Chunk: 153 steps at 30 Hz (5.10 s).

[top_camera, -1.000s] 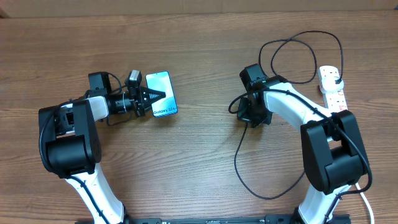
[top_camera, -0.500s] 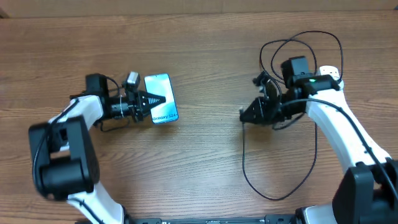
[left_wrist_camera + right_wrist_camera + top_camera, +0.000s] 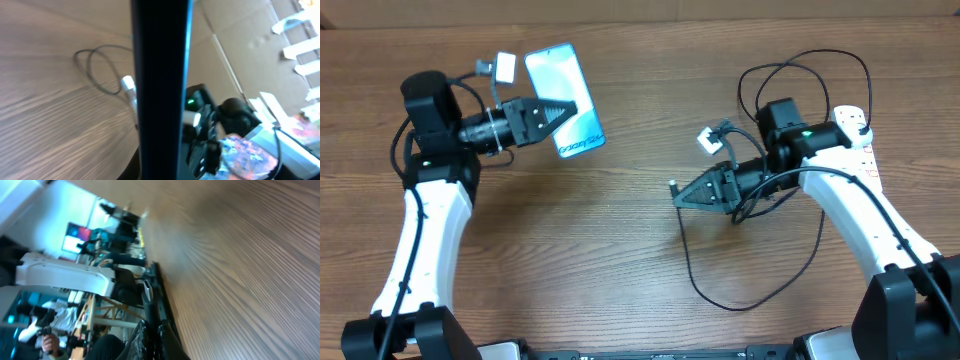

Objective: Plug charger to phone and switch on socket

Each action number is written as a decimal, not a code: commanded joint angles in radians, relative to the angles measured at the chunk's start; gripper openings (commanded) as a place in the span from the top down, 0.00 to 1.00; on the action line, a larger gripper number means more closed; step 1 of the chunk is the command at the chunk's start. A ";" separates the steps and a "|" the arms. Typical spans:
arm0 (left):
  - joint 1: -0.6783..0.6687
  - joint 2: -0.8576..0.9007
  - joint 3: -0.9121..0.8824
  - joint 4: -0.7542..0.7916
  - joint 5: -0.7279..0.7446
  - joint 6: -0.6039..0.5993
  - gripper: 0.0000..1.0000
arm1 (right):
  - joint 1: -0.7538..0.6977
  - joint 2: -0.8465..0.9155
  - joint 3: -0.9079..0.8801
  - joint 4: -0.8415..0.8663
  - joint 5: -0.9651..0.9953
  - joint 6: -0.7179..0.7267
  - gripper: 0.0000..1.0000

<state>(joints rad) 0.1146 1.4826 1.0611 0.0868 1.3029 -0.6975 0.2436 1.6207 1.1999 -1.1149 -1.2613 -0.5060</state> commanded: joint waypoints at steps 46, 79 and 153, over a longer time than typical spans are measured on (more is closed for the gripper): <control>-0.133 -0.014 0.008 0.083 0.108 -0.216 0.96 | 0.188 -0.003 -0.003 0.726 -0.101 0.824 0.96; -0.138 -0.014 0.008 0.082 0.046 -0.188 0.96 | 0.188 -0.003 -0.003 0.705 -0.082 0.825 0.96; -0.159 -0.014 0.008 0.048 0.032 -0.158 0.96 | 0.148 -0.003 -0.003 0.712 -0.023 0.824 0.96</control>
<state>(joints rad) -0.0380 1.4811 1.0607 0.1303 1.2961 -0.8795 0.4107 1.6207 1.1934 -0.4068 -1.3045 0.3141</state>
